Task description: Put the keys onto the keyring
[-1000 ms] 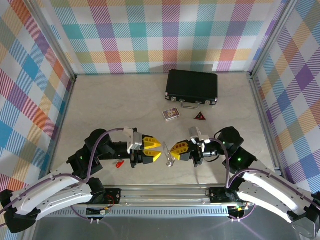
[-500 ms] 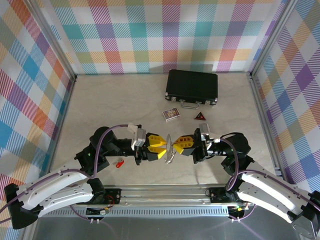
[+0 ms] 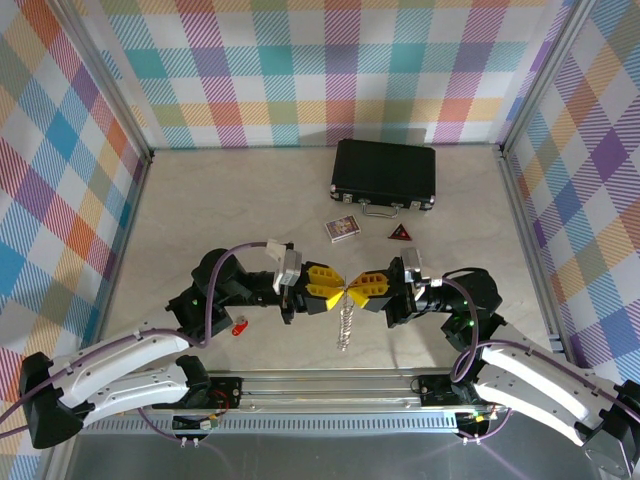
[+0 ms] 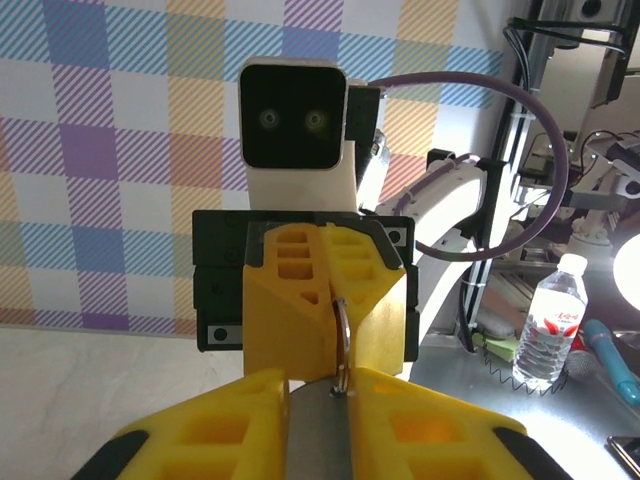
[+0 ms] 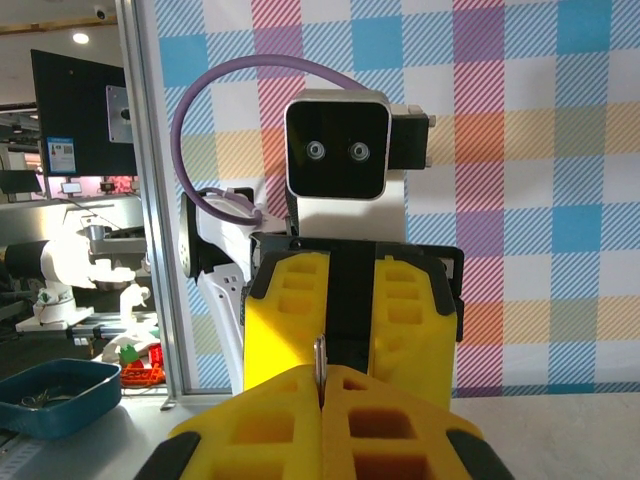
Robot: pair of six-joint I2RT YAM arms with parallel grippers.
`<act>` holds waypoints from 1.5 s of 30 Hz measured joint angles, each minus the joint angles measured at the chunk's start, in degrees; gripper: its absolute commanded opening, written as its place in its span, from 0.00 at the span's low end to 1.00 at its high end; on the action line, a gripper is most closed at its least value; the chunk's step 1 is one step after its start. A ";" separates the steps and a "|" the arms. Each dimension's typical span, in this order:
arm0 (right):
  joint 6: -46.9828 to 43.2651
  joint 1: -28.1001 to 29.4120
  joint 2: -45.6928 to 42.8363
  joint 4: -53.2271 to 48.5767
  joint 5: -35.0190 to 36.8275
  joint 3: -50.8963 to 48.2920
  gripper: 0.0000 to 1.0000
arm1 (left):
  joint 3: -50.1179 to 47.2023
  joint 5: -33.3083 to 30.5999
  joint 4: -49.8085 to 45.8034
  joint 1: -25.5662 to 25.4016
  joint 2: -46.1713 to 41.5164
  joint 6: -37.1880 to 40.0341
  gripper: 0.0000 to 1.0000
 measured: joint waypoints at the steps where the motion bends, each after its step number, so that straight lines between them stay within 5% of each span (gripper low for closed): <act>1: 0.00 0.00 -0.11 -0.02 0.09 -0.15 0.00 | 0.00 0.11 0.22 -0.02 0.11 -0.13 0.18; 14: -0.07 0.00 -0.72 -0.09 0.83 -0.52 0.00 | 0.00 1.64 2.75 -0.04 0.98 -1.25 0.00; 24: -1.11 0.00 -0.61 -0.59 0.83 -0.57 0.00 | 0.00 1.36 2.32 -0.04 0.87 -0.83 0.15; 36: -1.57 0.00 -0.46 -1.86 0.83 -0.63 0.00 | 0.00 0.83 2.14 -0.04 0.87 -0.72 0.07; 45: -2.23 0.00 -0.50 -2.08 0.85 -0.63 0.00 | 0.00 0.83 2.03 -0.04 0.87 -0.57 0.10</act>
